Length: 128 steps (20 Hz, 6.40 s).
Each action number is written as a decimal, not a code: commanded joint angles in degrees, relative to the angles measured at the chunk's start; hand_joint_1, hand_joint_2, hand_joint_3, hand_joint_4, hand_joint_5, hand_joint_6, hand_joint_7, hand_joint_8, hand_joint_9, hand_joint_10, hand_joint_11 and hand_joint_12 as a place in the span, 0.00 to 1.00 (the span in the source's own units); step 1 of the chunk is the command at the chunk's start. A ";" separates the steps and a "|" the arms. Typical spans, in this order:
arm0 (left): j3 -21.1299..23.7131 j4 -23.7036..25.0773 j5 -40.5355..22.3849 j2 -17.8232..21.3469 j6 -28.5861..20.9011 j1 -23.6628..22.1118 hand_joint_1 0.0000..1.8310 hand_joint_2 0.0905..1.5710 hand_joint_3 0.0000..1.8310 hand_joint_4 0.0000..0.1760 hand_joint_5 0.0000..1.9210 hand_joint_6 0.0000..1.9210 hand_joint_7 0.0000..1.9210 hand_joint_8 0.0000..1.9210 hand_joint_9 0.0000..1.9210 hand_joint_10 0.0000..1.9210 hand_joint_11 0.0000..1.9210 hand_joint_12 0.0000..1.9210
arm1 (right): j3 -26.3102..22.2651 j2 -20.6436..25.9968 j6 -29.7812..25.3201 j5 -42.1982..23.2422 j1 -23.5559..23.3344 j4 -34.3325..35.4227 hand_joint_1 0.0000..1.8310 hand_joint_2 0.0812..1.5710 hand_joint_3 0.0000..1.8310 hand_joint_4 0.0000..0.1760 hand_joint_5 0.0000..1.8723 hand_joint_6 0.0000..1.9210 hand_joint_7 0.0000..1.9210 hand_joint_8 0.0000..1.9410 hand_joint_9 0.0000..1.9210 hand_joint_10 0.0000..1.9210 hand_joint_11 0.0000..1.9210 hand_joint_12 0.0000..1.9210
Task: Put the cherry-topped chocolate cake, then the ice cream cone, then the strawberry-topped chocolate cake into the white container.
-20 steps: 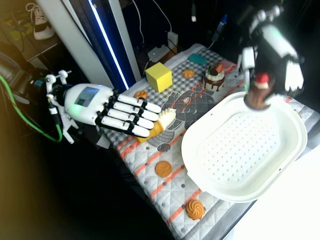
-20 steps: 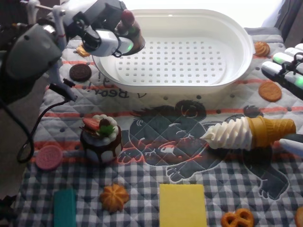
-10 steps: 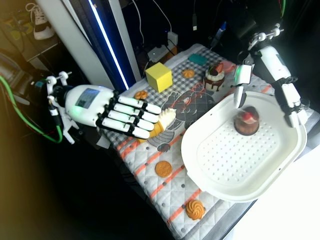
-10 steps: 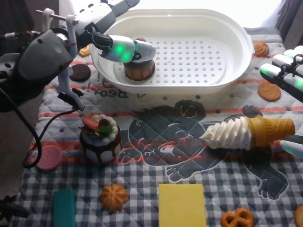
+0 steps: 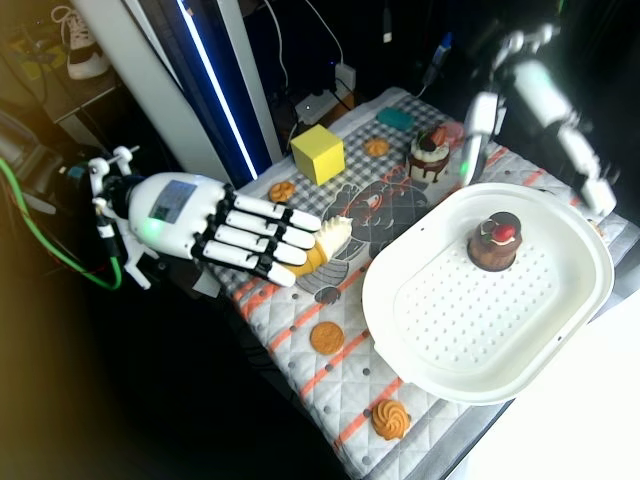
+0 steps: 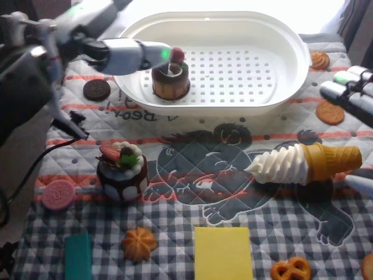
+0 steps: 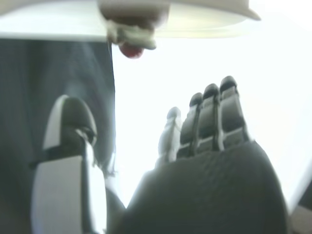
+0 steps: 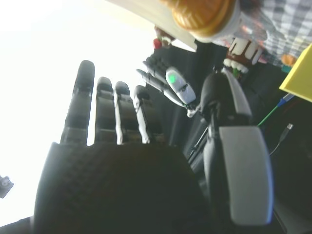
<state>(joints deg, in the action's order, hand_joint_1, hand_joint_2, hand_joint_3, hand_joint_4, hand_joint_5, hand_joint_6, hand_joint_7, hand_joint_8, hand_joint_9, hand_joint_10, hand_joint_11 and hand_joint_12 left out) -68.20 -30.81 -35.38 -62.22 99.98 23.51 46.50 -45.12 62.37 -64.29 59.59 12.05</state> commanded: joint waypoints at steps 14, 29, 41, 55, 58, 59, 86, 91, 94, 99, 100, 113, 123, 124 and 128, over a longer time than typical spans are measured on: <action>13.73 10.54 -29.71 10.95 -7.42 11.85 0.48 0.78 0.00 0.81 0.04 0.00 0.01 0.00 0.00 0.01 0.00 0.23 | 9.19 -11.78 -0.82 10.12 -8.40 -1.75 0.64 0.80 0.00 0.00 0.33 0.70 0.42 0.76 0.44 0.73 0.40 0.90; 18.74 9.31 -37.68 13.52 -7.42 21.62 0.50 0.78 0.00 0.57 0.04 0.00 0.00 0.00 0.00 0.00 0.00 0.00 | 9.21 -6.64 1.96 4.14 -22.05 -7.43 0.61 0.83 0.00 0.00 0.38 0.74 0.27 0.86 0.20 0.83 0.20 0.99; 19.91 10.25 -39.38 13.34 -7.42 24.69 0.45 0.82 0.01 0.39 0.03 0.00 0.00 0.00 0.00 0.00 0.00 0.00 | 30.38 -25.76 11.09 31.81 -40.12 -0.19 0.56 0.81 0.00 0.00 0.16 0.54 0.24 0.55 0.21 0.67 0.12 0.95; 22.29 10.87 -39.58 15.82 -7.42 26.96 0.35 0.73 0.00 0.63 0.00 0.00 0.00 0.00 0.00 0.00 0.00 0.00 | 23.93 -21.87 11.09 26.86 -37.28 1.23 0.35 0.75 0.00 0.27 0.00 0.00 0.00 0.00 0.01 0.01 0.00 0.78; 23.07 10.94 -39.44 16.77 -7.42 27.82 0.38 0.72 0.00 0.43 0.01 0.00 0.00 0.00 0.00 0.00 0.01 0.01 | 18.52 -17.13 11.08 22.01 -33.94 -0.08 0.35 0.72 0.00 0.34 0.00 0.00 0.00 0.00 0.00 0.11 0.00 0.80; 23.27 11.03 -39.19 17.02 -7.42 28.19 0.41 0.72 0.00 0.34 0.00 0.00 0.00 0.00 0.00 0.00 0.01 0.01 | 16.65 -15.51 11.08 19.82 -32.43 -0.37 0.36 0.73 0.00 0.33 0.00 0.00 0.00 0.00 0.00 0.12 0.00 0.67; 17.07 17.49 -12.88 12.06 -7.41 21.22 0.66 0.75 0.00 0.00 0.39 0.63 0.47 0.67 0.44 0.74 0.39 0.97 | -2.77 3.42 5.34 -7.07 -3.96 -2.90 0.34 0.75 0.00 0.00 0.00 0.00 0.04 0.00 0.06 0.09 0.00 0.51; 16.83 17.38 -20.24 12.80 -7.41 17.20 0.66 0.74 0.00 0.00 0.41 0.60 0.47 0.68 0.37 0.72 0.25 0.99 | -2.73 3.15 5.23 -7.70 -3.53 -2.44 0.33 0.77 0.00 0.00 0.00 0.00 0.01 0.00 0.00 0.19 0.00 0.58; 13.71 17.41 -17.38 9.85 -7.41 11.96 0.67 0.74 0.00 0.00 0.44 0.51 0.46 0.74 0.40 0.84 0.35 1.00 | -2.72 3.02 5.23 -7.93 -3.33 -2.31 0.33 0.76 0.00 0.00 0.00 0.00 0.01 0.00 0.00 0.19 0.00 0.58; 4.74 16.72 -5.22 0.84 -6.75 0.50 0.65 0.76 0.00 0.00 0.40 0.63 0.43 0.74 0.37 0.77 0.31 0.94 | -2.60 2.86 5.11 -8.22 -2.96 -2.18 0.32 0.76 0.00 0.00 0.00 0.00 0.03 0.01 0.00 0.22 0.00 0.57; 2.85 15.51 -3.41 -1.08 -5.86 -0.73 0.65 0.76 0.00 0.00 0.42 0.58 0.42 0.76 0.35 0.82 0.30 0.99 | -2.51 2.75 5.05 -8.22 -2.96 -2.18 0.32 0.76 0.00 0.00 0.00 0.00 0.03 0.01 0.00 0.22 0.00 0.58; -11.93 3.73 10.53 -14.80 3.21 -6.23 0.56 0.70 0.00 0.12 0.13 0.37 0.19 0.33 0.07 0.61 0.00 0.97 | -1.87 1.93 4.08 -8.20 -2.54 -2.16 0.33 0.76 0.00 0.00 0.00 0.00 0.00 0.00 0.00 0.16 0.00 0.60; -2.82 8.94 1.24 -8.69 2.21 -4.42 0.41 0.63 0.00 1.00 0.00 0.03 0.00 0.00 0.00 0.00 0.00 0.10 | -1.99 1.95 3.71 -8.22 -2.43 -1.96 0.33 0.76 0.00 0.00 0.00 0.00 0.03 0.01 0.00 0.19 0.00 0.64; -0.95 10.77 -1.31 -6.77 0.13 -3.44 0.38 0.67 0.01 1.00 0.00 0.00 0.00 0.00 0.01 0.01 0.00 0.34 | -2.07 1.99 3.64 -8.22 -2.43 -1.96 0.32 0.76 0.00 0.00 0.00 0.00 0.04 0.01 0.00 0.20 0.00 0.64; 4.10 16.41 -11.81 -0.02 -13.08 2.16 0.27 0.83 0.00 0.81 0.00 0.00 0.00 0.00 0.02 0.03 0.00 0.26 | -2.49 2.40 3.50 -8.47 -2.29 -1.96 0.31 0.75 0.00 0.00 0.00 0.00 0.04 0.01 0.00 0.23 0.00 0.62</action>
<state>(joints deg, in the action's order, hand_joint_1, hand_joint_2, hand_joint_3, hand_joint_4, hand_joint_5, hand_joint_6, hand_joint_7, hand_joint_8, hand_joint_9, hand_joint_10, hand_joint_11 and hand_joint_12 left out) -63.61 -14.94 -38.50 -62.00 87.13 26.65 44.01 -43.11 65.98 -65.58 57.56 10.35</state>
